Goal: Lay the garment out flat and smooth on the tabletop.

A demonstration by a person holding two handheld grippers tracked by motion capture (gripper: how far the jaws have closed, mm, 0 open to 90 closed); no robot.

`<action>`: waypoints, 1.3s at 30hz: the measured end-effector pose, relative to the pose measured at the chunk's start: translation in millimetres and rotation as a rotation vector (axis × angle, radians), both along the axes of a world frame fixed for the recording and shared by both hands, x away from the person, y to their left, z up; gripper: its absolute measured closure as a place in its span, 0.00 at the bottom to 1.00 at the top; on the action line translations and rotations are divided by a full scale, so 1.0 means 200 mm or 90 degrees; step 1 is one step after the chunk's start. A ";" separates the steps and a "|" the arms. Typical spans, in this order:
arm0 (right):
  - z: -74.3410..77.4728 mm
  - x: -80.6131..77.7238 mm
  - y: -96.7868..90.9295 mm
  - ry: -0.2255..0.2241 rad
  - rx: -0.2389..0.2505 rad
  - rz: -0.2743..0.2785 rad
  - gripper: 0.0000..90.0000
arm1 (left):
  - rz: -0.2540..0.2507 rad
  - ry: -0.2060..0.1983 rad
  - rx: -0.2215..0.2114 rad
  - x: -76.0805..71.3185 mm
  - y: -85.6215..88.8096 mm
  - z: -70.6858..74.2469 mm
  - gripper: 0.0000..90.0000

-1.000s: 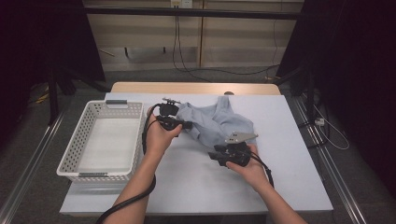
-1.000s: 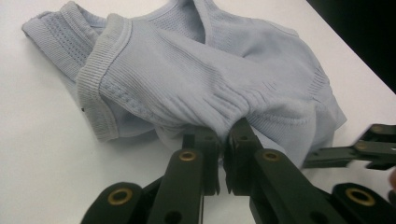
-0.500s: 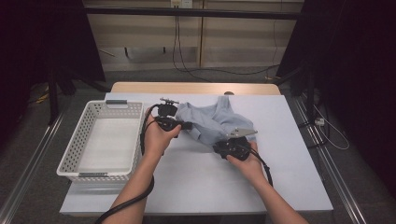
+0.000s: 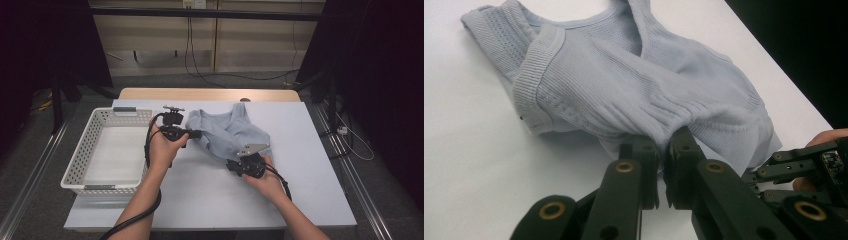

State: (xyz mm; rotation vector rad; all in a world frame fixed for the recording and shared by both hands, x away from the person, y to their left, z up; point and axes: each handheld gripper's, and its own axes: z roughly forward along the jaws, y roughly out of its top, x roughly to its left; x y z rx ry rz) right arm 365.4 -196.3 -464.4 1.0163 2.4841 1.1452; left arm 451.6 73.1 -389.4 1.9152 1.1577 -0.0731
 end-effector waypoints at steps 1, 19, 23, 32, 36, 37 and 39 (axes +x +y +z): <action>0.00 0.00 0.00 0.003 0.005 -0.005 0.97 | 0.001 0.001 0.002 0.00 0.00 0.00 0.95; 0.01 0.04 0.07 0.003 0.057 -0.009 1.00 | 0.002 0.004 0.004 0.00 0.00 0.00 0.95; 0.00 -0.03 0.13 -0.015 -0.002 0.035 1.00 | 0.000 0.006 0.008 -0.01 0.00 0.00 0.95; 0.02 0.02 0.10 -0.024 0.056 -0.045 0.68 | -0.002 0.015 0.016 -0.03 0.02 -0.01 0.95; 0.03 0.04 0.11 -0.022 0.053 -0.052 0.75 | -0.002 0.017 0.016 -0.02 0.02 -0.01 0.95; 0.02 0.04 0.10 -0.017 0.055 -0.057 0.78 | -0.003 0.017 0.017 -0.02 0.02 -0.01 0.95; 0.01 0.05 0.10 -0.008 0.063 -0.060 0.80 | -0.003 0.016 0.016 -0.02 0.02 -0.01 0.95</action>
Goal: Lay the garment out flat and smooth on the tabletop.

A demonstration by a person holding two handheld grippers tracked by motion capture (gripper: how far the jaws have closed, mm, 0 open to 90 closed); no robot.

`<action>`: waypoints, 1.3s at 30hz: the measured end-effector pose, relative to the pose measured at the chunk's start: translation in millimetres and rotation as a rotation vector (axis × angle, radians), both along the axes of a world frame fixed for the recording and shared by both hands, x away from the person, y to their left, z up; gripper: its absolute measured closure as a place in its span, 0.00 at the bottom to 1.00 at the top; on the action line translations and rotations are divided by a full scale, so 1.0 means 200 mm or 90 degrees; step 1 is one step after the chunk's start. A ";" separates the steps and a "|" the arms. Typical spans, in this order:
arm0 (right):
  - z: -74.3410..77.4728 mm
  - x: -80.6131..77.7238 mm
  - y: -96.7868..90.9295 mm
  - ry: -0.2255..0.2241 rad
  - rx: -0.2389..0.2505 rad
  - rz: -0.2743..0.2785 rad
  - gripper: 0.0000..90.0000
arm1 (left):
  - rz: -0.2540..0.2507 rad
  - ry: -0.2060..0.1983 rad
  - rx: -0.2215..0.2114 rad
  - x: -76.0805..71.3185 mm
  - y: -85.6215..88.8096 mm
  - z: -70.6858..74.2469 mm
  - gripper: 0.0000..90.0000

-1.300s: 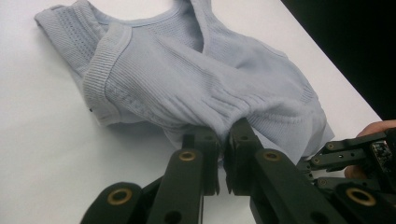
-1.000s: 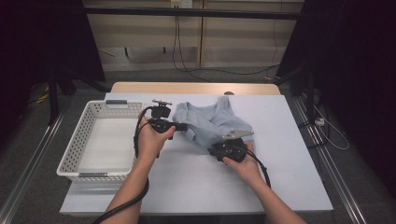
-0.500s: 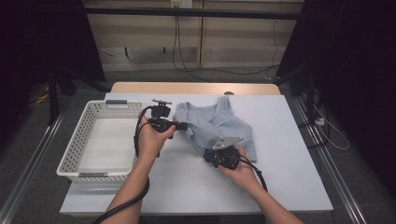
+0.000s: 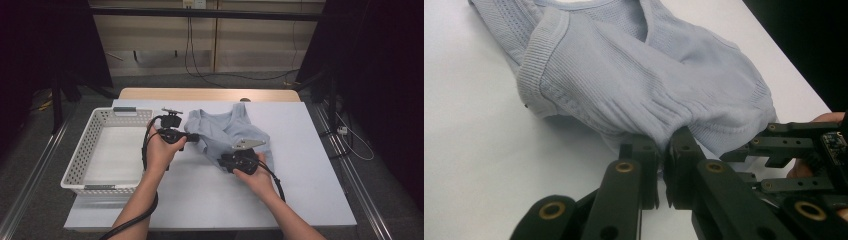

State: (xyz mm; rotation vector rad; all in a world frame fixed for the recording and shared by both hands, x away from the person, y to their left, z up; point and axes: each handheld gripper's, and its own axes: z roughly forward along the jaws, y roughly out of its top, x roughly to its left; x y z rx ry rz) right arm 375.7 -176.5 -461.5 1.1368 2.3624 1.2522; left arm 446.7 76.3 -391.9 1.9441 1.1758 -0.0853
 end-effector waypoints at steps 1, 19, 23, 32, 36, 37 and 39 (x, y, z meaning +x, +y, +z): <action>0.00 0.00 0.00 0.002 0.003 0.000 0.81 | 0.001 0.000 0.000 0.00 0.00 0.00 0.95; 0.00 -0.06 0.09 -0.014 -0.050 0.111 0.98 | 0.001 0.001 0.008 -0.01 0.01 0.00 0.94; 0.01 -0.05 0.07 -0.017 -0.038 0.073 0.79 | 0.000 0.004 0.008 -0.02 0.02 0.00 0.94; 0.01 -0.02 0.06 -0.044 -0.025 0.038 0.90 | -0.001 0.006 0.008 -0.03 0.01 0.01 0.94; 0.01 -0.03 0.08 -0.031 -0.008 0.082 1.00 | -0.004 0.005 0.007 -0.03 0.01 0.01 0.94; 0.01 -0.04 0.10 -0.029 -0.010 0.098 1.00 | -0.004 0.006 0.009 -0.03 0.01 0.01 0.94; 0.01 -0.07 0.13 -0.031 -0.024 0.120 1.00 | -0.005 0.007 0.013 -0.04 0.01 0.01 0.94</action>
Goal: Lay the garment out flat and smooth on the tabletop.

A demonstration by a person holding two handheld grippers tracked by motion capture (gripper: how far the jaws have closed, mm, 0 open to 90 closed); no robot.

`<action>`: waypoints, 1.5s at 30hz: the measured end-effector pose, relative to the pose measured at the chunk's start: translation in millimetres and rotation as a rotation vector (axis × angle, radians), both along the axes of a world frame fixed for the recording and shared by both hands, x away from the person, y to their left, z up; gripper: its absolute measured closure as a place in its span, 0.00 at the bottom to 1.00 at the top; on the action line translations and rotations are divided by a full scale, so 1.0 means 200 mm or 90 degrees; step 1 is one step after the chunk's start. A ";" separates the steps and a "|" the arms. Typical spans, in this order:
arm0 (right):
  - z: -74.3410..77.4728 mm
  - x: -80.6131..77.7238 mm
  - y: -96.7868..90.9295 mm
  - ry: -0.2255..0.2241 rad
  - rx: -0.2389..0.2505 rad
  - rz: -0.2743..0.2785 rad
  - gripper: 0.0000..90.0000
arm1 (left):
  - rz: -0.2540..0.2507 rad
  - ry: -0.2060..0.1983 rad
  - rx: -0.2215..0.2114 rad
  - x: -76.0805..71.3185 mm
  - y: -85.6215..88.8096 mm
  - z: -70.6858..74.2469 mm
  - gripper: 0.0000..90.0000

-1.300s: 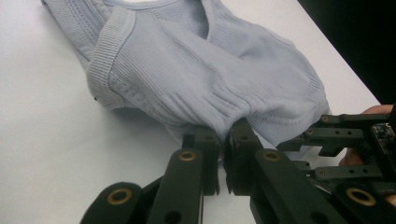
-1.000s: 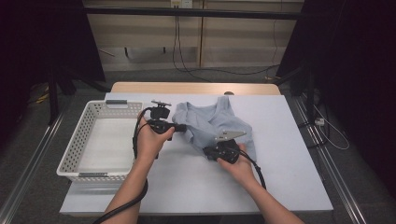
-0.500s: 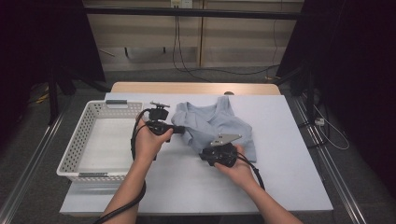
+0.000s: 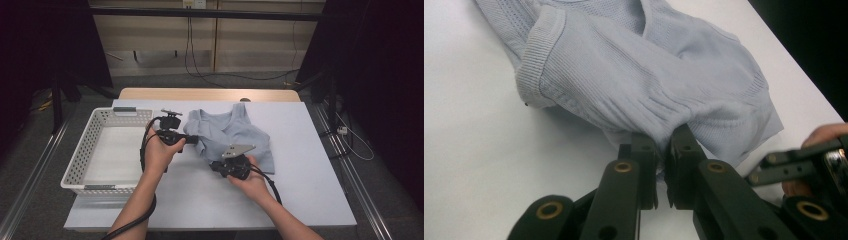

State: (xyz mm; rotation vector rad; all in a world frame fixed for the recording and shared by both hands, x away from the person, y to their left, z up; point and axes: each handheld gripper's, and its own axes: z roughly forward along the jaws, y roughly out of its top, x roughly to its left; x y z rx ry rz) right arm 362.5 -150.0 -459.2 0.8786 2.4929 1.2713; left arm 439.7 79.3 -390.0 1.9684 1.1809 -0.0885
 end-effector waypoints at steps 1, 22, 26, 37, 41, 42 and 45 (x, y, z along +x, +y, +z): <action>0.00 -0.01 0.02 0.002 -0.015 0.010 0.99 | 0.000 0.000 0.002 0.00 0.00 0.00 0.93; 0.01 -0.01 0.01 0.004 -0.008 -0.023 0.75 | 0.014 -0.007 0.040 -0.07 0.08 -0.10 0.68; -0.02 0.00 0.02 0.008 -0.021 -0.023 0.74 | 0.016 -0.016 0.047 -0.08 0.08 -0.14 0.61; -0.04 0.02 0.06 0.021 -0.025 -0.014 0.99 | 0.024 -0.011 0.050 -0.13 0.11 -0.21 0.55; -0.04 0.01 0.07 0.034 -0.010 0.005 1.00 | 0.034 -0.009 0.044 -0.13 0.11 -0.22 0.58; -0.03 0.00 0.08 0.038 -0.007 0.008 1.00 | 0.033 -0.010 0.040 -0.13 0.10 -0.22 0.57; 0.00 -0.03 0.10 0.024 -0.030 0.031 1.00 | 0.035 -0.017 0.035 -0.13 0.10 -0.22 0.57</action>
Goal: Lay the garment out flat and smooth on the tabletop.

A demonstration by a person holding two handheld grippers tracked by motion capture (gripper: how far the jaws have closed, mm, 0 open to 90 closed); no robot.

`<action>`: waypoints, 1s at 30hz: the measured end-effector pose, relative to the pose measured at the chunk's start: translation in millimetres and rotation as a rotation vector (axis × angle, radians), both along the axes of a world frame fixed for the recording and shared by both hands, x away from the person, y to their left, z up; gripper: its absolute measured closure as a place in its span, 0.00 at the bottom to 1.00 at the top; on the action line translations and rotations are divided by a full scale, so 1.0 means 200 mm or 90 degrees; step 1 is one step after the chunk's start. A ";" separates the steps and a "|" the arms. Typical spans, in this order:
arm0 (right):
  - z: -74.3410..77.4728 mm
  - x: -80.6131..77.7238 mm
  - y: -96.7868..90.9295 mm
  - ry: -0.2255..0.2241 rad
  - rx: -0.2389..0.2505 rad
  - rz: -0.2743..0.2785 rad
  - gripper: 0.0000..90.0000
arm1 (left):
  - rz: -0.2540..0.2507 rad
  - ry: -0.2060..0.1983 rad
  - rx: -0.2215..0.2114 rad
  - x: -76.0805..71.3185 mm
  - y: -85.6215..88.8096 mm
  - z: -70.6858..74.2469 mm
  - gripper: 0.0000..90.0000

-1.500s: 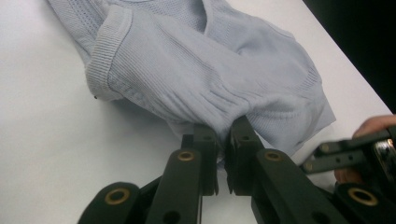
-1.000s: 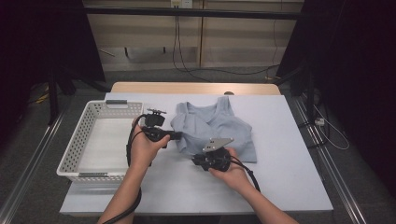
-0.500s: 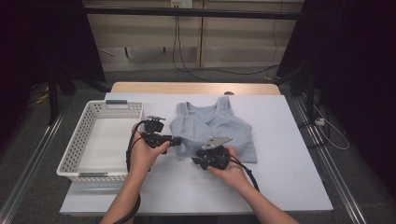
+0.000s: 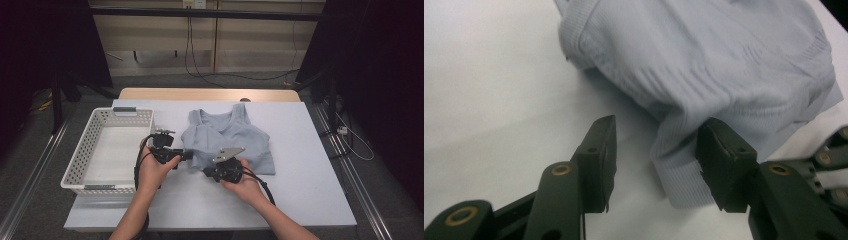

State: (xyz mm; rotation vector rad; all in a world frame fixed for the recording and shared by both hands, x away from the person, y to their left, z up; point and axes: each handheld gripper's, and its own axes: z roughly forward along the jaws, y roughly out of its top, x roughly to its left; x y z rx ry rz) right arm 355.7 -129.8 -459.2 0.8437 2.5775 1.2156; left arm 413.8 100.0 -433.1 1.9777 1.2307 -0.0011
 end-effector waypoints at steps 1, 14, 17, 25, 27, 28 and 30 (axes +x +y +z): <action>0.00 0.00 0.00 0.002 -0.001 0.007 1.00 | -0.002 0.000 -0.001 0.00 0.00 0.00 0.58; 0.05 0.00 -0.14 -0.012 0.034 -0.054 0.75 | -0.031 0.014 0.002 0.00 -0.06 -0.06 0.92; 0.10 0.01 -0.24 -0.027 0.051 -0.091 0.68 | -0.033 0.016 0.008 0.00 -0.06 -0.04 0.94; 0.14 0.03 -0.47 -0.046 0.062 -0.200 0.52 | -0.036 0.028 0.014 -0.03 -0.02 0.03 0.95; 0.14 0.03 -0.51 -0.048 0.058 -0.222 0.51 | -0.040 0.030 0.015 -0.04 -0.02 0.04 0.95; 0.14 0.04 -0.52 -0.052 0.053 -0.228 0.51 | -0.038 0.030 0.014 -0.05 -0.01 0.05 0.95; 0.14 0.05 -0.56 -0.055 0.045 -0.245 0.51 | -0.041 0.033 0.014 -0.05 -0.01 0.06 0.95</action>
